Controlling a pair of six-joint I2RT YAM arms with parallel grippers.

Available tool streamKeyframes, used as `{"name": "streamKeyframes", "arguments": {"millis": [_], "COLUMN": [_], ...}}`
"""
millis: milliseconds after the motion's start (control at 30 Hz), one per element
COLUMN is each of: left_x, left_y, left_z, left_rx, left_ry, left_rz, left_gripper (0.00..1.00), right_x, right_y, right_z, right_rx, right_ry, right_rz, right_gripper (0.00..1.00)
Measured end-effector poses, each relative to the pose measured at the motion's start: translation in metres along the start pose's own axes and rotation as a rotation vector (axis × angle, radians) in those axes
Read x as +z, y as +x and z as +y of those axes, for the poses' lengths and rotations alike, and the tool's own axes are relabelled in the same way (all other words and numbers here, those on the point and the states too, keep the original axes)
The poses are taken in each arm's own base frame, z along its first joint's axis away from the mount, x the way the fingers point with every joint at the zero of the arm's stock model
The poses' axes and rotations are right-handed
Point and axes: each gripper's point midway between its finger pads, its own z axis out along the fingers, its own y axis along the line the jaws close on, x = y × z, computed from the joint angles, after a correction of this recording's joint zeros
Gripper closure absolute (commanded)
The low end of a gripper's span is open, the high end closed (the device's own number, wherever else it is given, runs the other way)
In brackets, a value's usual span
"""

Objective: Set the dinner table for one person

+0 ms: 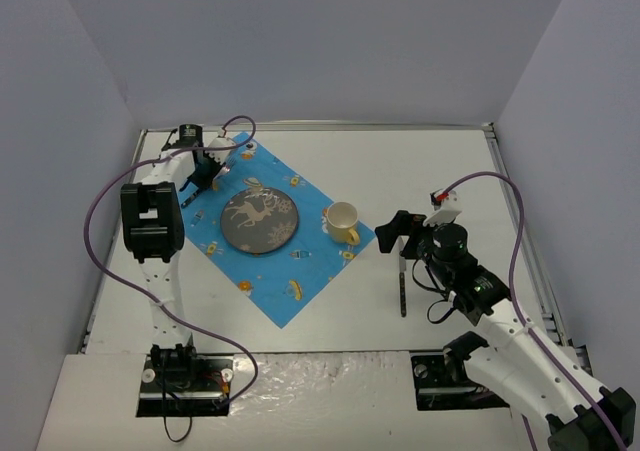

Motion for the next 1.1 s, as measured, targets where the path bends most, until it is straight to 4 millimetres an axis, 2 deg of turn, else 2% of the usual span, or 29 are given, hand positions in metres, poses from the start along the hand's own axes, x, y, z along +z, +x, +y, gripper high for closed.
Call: {"name": "streamKeyframes", "arguments": {"millis": [100,267,533,700,767,867,933,1100], "left_x": [0.002,0.002,0.003,0.001,-0.003,-0.018,-0.035,-0.107], "left_y": [0.002,0.001,-0.003,-0.006,-0.008,-0.014,-0.025,-0.065], "left_z": [0.004,0.006,0.008,0.009,0.009,0.010,0.014,0.034], "left_rx": [-0.012,-0.014,-0.005,-0.017,-0.032,-0.062,-0.089,-0.170], "left_ry": [-0.005,-0.011,-0.021,-0.034,-0.044,-0.065,-0.095,-0.222], "left_rz": [-0.001,-0.008,-0.023,-0.040,-0.053,-0.083,-0.124,-0.272], "left_gripper": [0.80,0.75,0.58,0.32,0.29,0.21,0.14,0.05], "right_x": [0.001,0.002,0.003,0.003,0.005,0.007,0.007,0.012], "right_y": [0.002,0.006,0.012,0.013,0.016,0.032,0.044,0.075], "right_z": [-0.001,-0.003,-0.006,-0.011,-0.018,-0.035,-0.047,-0.068], "right_rx": [-0.001,-0.001,-0.003,0.002,0.016,0.028,0.029,0.020], "right_ry": [0.004,0.009,0.017,0.040,0.083,0.175,0.237,0.382], "right_rz": [0.006,0.016,0.028,0.027,0.035,0.089,0.139,0.297], "right_gripper": [0.01,0.01,0.01,0.00,0.00,0.00,0.00,0.05]}}
